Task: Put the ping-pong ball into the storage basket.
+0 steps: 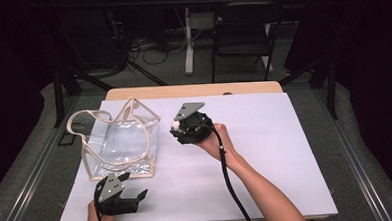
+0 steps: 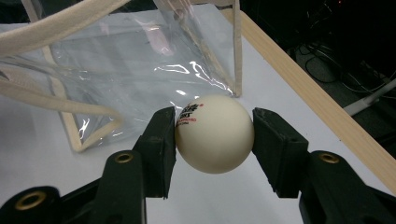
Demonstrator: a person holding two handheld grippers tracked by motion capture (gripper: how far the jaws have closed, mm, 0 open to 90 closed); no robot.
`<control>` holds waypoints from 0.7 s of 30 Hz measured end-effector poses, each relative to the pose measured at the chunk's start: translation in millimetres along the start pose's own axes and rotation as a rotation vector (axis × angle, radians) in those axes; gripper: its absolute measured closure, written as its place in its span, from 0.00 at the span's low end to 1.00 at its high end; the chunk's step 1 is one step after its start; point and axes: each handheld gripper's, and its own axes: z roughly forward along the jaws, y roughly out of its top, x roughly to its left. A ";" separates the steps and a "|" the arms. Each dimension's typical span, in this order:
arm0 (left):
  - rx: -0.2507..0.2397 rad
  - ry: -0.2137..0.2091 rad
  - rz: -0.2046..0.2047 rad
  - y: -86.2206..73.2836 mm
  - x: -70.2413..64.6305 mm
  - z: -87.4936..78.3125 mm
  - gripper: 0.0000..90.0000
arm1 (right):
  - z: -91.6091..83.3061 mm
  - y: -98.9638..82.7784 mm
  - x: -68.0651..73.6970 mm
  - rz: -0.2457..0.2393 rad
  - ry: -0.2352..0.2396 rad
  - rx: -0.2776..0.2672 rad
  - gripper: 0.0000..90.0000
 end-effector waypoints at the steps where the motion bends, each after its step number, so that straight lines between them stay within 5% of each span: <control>1: -0.001 -0.001 0.001 0.1 0.1 0.0 0.18 | 0.0 0.0 0.0 0.000 0.000 0.000 0.56; 21: -0.001 0.000 -0.003 -0.4 -0.1 -0.6 0.18 | 4.2 20.3 2.4 -0.030 0.004 -0.014 0.56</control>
